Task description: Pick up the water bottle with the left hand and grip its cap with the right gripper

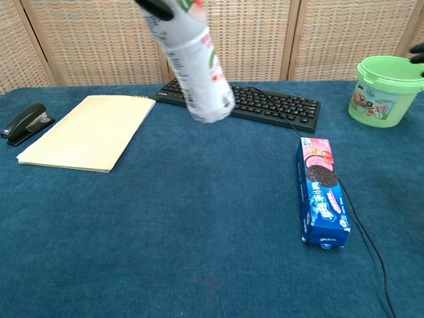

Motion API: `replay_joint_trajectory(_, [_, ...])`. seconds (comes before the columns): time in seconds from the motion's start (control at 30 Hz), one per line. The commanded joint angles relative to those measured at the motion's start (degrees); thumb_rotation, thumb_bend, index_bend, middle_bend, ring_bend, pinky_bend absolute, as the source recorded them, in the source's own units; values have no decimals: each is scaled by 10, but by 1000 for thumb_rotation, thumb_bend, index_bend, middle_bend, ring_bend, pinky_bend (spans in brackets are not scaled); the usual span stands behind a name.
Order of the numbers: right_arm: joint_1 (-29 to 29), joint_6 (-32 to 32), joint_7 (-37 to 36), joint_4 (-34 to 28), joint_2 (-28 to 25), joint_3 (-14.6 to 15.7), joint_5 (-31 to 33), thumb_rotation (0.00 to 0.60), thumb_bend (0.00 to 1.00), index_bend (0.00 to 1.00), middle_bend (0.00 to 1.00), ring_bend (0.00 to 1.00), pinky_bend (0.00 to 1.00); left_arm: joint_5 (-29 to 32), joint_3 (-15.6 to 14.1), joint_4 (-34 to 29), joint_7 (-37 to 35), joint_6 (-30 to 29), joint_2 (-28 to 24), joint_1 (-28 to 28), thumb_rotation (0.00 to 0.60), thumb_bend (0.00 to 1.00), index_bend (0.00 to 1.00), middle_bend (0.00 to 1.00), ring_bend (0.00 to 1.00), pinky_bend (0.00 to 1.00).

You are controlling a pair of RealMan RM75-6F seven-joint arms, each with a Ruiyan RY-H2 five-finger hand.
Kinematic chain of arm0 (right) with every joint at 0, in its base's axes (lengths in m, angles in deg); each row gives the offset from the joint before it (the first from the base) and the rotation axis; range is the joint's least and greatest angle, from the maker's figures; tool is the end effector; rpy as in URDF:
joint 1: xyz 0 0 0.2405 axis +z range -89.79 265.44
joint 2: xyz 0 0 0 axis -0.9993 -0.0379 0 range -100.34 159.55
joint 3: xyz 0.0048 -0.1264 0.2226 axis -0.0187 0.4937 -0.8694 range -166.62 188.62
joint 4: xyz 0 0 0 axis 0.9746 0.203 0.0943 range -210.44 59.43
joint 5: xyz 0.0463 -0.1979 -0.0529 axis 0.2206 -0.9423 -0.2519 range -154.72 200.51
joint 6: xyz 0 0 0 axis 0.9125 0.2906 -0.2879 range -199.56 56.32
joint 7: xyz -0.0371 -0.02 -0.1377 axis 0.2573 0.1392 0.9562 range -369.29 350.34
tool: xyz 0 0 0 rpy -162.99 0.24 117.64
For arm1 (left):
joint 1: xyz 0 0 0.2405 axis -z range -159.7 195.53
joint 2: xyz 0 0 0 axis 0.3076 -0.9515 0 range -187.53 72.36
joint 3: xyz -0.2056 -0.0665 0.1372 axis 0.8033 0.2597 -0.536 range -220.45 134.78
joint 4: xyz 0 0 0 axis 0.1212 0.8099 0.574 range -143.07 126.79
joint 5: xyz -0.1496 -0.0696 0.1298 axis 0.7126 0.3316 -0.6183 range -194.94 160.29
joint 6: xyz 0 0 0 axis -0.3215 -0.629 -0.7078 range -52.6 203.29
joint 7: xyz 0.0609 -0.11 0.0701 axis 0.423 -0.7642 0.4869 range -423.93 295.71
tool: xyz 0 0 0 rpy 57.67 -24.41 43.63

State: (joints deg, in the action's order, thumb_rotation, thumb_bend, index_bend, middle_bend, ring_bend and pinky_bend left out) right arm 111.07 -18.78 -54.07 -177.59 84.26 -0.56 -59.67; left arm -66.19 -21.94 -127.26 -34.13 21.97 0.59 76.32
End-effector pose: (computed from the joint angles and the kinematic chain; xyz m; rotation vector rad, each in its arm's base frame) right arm -0.2296 -0.2840 0.1451 1.3944 -1.7284 1.2929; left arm 0.0119 0.3369 0.1264 -2.0024 -0.6626 -1.1366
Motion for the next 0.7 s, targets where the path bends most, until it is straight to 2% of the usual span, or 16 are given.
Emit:
replay_joint_trajectory(0.03, [65, -70, -45, -31, -4, -32, 24, 600, 0, 0, 0, 0, 0, 53, 5, 14, 38, -20, 48, 50, 600, 520, 694, 562, 547, 565])
replay_joint_trajectory(0.17, [102, -102, -30, -35, 16, -45, 57, 600, 0, 2, 0, 0, 0, 78, 6, 27, 48, -32, 74, 76, 600, 519, 698, 564, 547, 564])
replay_joint_trajectory(0.47, [165, -135, 45, -65, 65, -66, 143, 600, 0, 31, 0, 0, 0, 100, 15, 38, 61, -48, 95, 116, 600, 519, 708, 572, 547, 563])
replay_joint_trajectory(0.7, [207, -104, 148, -65, 119, -70, 234, 600, 0, 29, 0, 0, 0, 115, 17, 42, 50, -54, 106, 133, 600, 519, 709, 573, 547, 563])
